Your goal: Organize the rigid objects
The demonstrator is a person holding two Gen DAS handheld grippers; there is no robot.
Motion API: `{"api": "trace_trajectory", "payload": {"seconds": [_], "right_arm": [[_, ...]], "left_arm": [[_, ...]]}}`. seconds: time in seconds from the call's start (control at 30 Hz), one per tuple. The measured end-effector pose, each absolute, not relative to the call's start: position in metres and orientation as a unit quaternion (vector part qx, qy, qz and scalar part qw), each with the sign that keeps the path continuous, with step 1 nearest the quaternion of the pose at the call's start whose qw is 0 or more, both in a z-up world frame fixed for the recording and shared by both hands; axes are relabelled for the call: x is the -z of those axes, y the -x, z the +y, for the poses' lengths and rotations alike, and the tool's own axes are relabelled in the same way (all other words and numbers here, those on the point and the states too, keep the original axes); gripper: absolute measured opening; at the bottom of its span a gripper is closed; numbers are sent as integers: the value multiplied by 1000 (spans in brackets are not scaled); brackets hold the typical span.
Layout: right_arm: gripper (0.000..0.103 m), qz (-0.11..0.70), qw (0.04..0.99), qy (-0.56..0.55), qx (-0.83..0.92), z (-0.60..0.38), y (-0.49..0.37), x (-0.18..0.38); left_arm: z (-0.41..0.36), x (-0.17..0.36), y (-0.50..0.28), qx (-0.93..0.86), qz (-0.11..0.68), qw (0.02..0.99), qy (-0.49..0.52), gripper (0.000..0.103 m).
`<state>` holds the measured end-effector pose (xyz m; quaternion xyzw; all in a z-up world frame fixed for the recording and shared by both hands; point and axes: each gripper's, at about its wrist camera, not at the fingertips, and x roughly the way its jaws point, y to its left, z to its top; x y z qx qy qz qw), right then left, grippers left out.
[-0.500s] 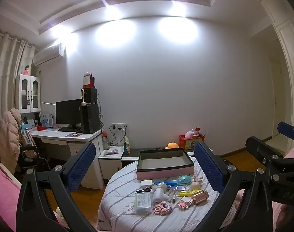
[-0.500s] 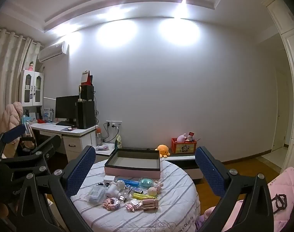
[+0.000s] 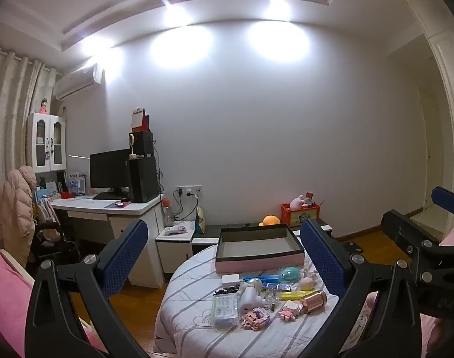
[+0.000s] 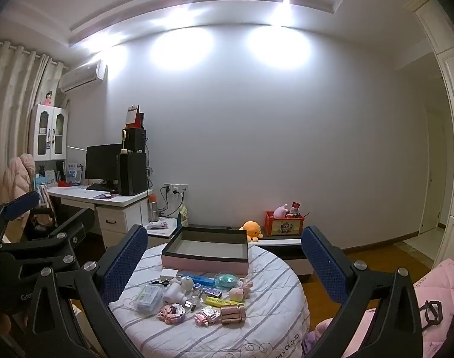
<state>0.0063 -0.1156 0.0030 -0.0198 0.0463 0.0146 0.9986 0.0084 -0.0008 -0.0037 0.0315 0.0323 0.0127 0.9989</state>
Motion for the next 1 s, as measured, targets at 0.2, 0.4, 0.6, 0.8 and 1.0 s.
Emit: {"api": "trace_trajectory", "payload": {"seconds": [0.2, 0.4, 0.6, 0.8, 1.0], "right_arm": [[103, 50, 998, 20, -15, -115, -9, -4], [103, 49, 998, 19, -16, -115, -9, -4], [103, 48, 998, 21, -21, -113, -9, -4], [103, 48, 998, 21, -23, -112, -10, -4], [103, 48, 998, 22, -25, -113, -11, -4]], "left_arm": [[-1, 3, -6, -17, 25, 999, -36, 103], [-1, 4, -3, -21, 19, 999, -36, 103], [2, 2, 3, -26, 9, 999, -36, 103], [3, 2, 2, -28, 9, 999, -36, 103], [4, 1, 3, -29, 7, 999, -34, 103]]}}
